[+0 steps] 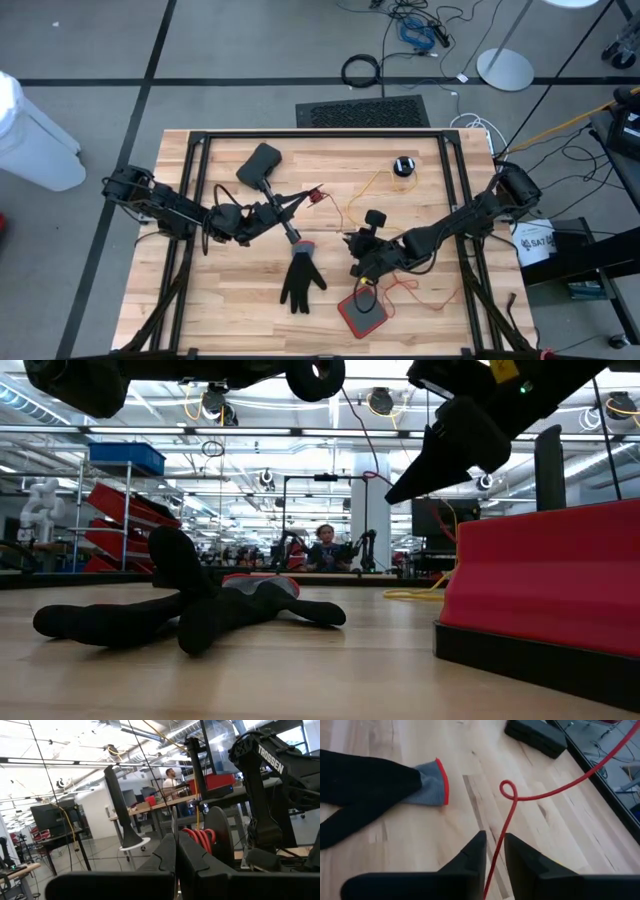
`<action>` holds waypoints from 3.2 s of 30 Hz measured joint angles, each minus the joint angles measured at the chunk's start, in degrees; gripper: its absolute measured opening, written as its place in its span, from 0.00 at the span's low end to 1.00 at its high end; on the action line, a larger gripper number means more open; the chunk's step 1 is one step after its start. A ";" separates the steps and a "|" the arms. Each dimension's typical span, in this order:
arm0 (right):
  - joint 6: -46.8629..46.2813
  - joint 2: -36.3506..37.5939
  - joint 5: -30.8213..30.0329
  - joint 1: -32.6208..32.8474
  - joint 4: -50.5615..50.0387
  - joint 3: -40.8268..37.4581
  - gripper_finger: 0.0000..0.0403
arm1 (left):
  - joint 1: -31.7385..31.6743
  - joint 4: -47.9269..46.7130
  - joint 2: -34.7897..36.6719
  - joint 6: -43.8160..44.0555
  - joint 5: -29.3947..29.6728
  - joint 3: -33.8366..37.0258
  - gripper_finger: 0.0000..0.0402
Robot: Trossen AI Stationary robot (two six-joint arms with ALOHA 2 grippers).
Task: Coil cords
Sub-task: Coil the red wire onto the black spool
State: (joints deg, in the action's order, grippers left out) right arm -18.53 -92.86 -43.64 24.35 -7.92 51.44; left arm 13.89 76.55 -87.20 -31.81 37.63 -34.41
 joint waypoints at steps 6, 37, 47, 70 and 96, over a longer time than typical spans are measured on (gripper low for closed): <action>-0.80 -0.25 0.53 0.05 -0.33 0.00 0.14 | 0.00 0.00 -0.02 0.05 0.00 0.00 0.00; -8.30 -2.49 1.40 3.62 -7.66 0.00 0.00 | -2.34 2.51 -0.02 7.54 -3.10 0.02 0.00; -10.02 -2.34 1.37 4.82 -10.19 0.00 0.10 | -2.29 2.39 -0.02 7.52 -3.32 0.02 0.00; -12.64 -2.30 -6.57 9.13 -13.64 2.71 0.31 | -2.25 1.81 -0.02 7.54 -4.52 0.02 0.00; -1.90 -2.27 -13.02 -1.46 0.47 2.71 0.31 | -2.25 0.43 -0.02 7.55 -4.50 0.02 0.00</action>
State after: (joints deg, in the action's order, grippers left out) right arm -20.43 -95.14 -56.66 22.90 -7.45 54.15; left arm 11.64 76.99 -87.22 -24.26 33.12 -34.39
